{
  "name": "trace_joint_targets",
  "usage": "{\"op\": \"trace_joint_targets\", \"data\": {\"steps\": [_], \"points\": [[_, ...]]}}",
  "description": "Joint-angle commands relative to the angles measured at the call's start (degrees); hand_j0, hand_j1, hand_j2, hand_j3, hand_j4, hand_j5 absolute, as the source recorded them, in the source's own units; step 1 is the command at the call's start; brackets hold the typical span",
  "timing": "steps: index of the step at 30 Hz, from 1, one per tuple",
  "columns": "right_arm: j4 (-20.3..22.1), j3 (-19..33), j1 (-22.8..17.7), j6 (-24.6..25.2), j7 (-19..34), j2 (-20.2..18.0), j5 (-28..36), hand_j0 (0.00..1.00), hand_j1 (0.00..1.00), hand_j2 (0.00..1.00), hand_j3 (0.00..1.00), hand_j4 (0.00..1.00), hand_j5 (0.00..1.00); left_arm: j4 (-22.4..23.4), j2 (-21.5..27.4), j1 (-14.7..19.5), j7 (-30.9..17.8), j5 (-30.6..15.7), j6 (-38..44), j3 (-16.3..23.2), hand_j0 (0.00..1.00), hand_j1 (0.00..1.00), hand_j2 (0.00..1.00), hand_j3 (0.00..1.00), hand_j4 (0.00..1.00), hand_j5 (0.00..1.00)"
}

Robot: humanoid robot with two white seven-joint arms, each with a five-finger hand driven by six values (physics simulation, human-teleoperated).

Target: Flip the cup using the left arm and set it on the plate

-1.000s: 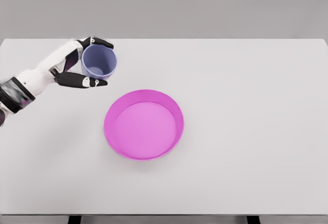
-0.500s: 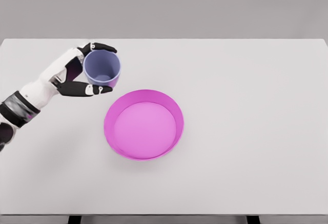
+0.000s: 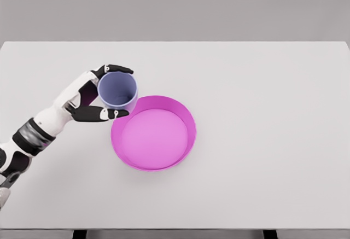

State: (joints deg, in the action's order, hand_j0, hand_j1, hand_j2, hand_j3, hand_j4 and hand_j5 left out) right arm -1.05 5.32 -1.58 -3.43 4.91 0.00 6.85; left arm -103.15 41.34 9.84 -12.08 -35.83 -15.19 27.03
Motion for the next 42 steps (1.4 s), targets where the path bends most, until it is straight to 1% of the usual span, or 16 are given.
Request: {"op": "trace_joint_targets", "data": {"steps": [1,4,7,15,17,22,30,32,33,42], "points": [[0.0,0.0,0.0,0.0,0.0,0.0,0.0,1.00,1.00,1.00,1.00,1.00,1.00,0.0,-0.9,0.0,-0.1,-0.1,-0.4,0.7,0.71,0.71,0.71,0.71,0.71,0.71],[0.0,0.0,0.0,0.0,0.0,0.0,0.0,1.00,1.00,1.00,1.00,1.00,1.00,0.0,-2.0,0.0,-0.1,0.1,-0.5,2.1,0.71,0.71,0.71,0.71,0.71,0.71],[0.0,0.0,0.0,0.0,0.0,0.0,0.0,1.00,1.00,1.00,1.00,1.00,1.00,0.0,-2.9,-1.1,-0.1,0.2,-1.6,2.1,0.71,0.71,0.71,0.71,0.71,0.71],[0.0,0.0,0.0,0.0,0.0,0.0,0.0,1.00,1.00,1.00,1.00,1.00,1.00,0.0,-5.9,-1.2,-0.2,0.6,-1.4,3.8,0.71,0.71,0.71,0.71,0.71,0.71],[0.0,0.0,0.0,0.0,0.0,0.0,0.0,1.00,1.00,1.00,1.00,1.00,1.00,0.6,-7.0,-1.2,-0.1,1.5,-1.4,4.3,0.71,0.71,0.71,0.71,0.71,0.71],[0.0,0.0,0.0,0.0,0.0,0.0,0.0,1.00,1.00,1.00,1.00,1.00,1.00,2.1,-7.7,-1.2,-0.1,1.6,-1.4,4.4,0.71,0.71,0.71,0.71,0.71,0.71],[0.0,0.0,0.0,0.0,0.0,0.0,0.0,1.00,1.00,1.00,1.00,1.00,1.00,6.3,-10.9,-1.2,-0.2,1.8,-1.5,4.6,0.72,0.72,0.72,0.72,0.72,0.72],[0.0,0.0,0.0,0.0,0.0,0.0,0.0,1.00,1.00,1.00,1.00,1.00,1.00,6.6,-11.5,-1.2,-0.1,2.6,-1.5,4.6,0.73,0.73,0.73,0.73,0.73,0.73],[0.0,0.0,0.0,0.0,0.0,0.0,0.0,1.00,1.00,1.00,1.00,1.00,1.00,7.2,-11.9,-1.2,-0.2,2.6,-1.5,4.6,0.75,0.75,0.75,0.75,0.75,0.75],[0.0,0.0,0.0,0.0,0.0,0.0,0.0,1.00,1.00,1.00,1.00,1.00,1.00,8.5,-13.2,-2.6,-0.2,2.9,-1.6,4.6,0.76,0.76,0.76,0.76,0.76,0.76]]}}
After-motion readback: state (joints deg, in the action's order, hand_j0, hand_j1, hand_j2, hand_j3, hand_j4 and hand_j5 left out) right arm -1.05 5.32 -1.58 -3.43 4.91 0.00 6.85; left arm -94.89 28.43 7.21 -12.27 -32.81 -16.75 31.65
